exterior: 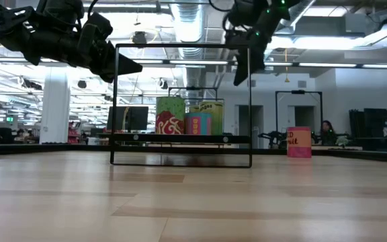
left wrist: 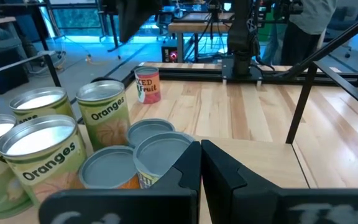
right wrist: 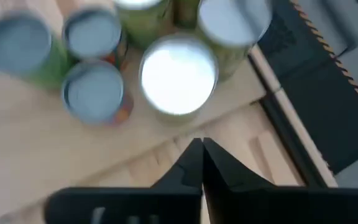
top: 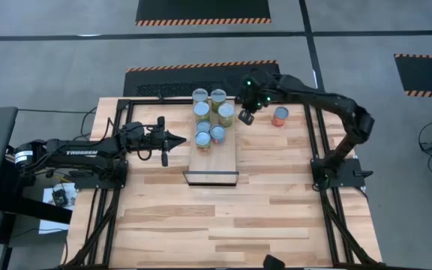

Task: Pick and place cans onto a shelf
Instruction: Put the canned oranges on the shelf aligned with the other canned oranges

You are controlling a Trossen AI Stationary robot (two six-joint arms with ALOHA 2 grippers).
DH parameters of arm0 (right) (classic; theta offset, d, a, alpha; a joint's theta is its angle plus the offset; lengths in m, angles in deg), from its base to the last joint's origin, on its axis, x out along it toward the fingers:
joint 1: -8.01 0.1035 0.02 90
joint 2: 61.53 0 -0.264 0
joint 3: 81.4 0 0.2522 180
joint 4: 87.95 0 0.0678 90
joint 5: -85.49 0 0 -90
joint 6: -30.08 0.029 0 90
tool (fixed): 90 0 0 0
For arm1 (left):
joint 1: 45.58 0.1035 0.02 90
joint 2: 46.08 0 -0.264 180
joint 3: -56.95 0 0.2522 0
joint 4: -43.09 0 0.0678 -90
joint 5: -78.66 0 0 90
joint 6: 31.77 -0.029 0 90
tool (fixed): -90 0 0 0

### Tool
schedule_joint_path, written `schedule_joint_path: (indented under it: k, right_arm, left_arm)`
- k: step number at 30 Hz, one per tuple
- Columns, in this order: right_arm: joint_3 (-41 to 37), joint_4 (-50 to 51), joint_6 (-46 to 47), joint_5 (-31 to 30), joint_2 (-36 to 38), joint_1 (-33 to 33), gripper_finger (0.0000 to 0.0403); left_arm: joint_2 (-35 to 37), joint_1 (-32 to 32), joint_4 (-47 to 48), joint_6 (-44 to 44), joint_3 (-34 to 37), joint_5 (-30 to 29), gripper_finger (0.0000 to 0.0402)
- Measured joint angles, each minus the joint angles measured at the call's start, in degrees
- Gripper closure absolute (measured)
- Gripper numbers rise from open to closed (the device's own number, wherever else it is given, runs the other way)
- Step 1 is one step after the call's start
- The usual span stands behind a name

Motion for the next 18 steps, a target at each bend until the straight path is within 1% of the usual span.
schedule_joint_path:
  k: [2, 4, 8, 11, 14, 18]
  right_arm:
    - [-3.2, -2.5, -0.2, 0.0, 0.8, 0.2, 0.0393]
    - [-6.7, -4.7, 0.0, -0.2, 0.9, 0.2, 0.0387]
    - [-12.6, -10.9, 0.1, -0.2, -1.2, 0.3, 0.0394]
    - [-14.2, -16.5, 0.7, -0.2, -3.7, 1.0, 0.0397]
    - [-14.3, -20.4, 1.2, -0.2, -6.2, 1.6, 0.0392]
    - [-14.3, -22.1, 1.8, -0.2, -8.5, 2.2, 0.0396]
  left_arm:
    - [0.0, 0.0, 0.0, -0.1, 0.0, 0.0, 0.0400]
    - [0.0, 0.0, 0.0, -0.1, 0.0, 0.0, 0.0400]
    - [0.0, 0.0, 0.0, 0.0, 0.0, 0.0, 0.0400]
    - [0.0, 0.0, 0.0, 0.0, 0.0, -0.1, 0.0400]
    - [0.0, 0.0, 0.0, 0.0, 0.0, -0.2, 0.0400]
    - [0.0, 0.0, 0.1, 0.0, 0.0, -0.3, 0.0400]
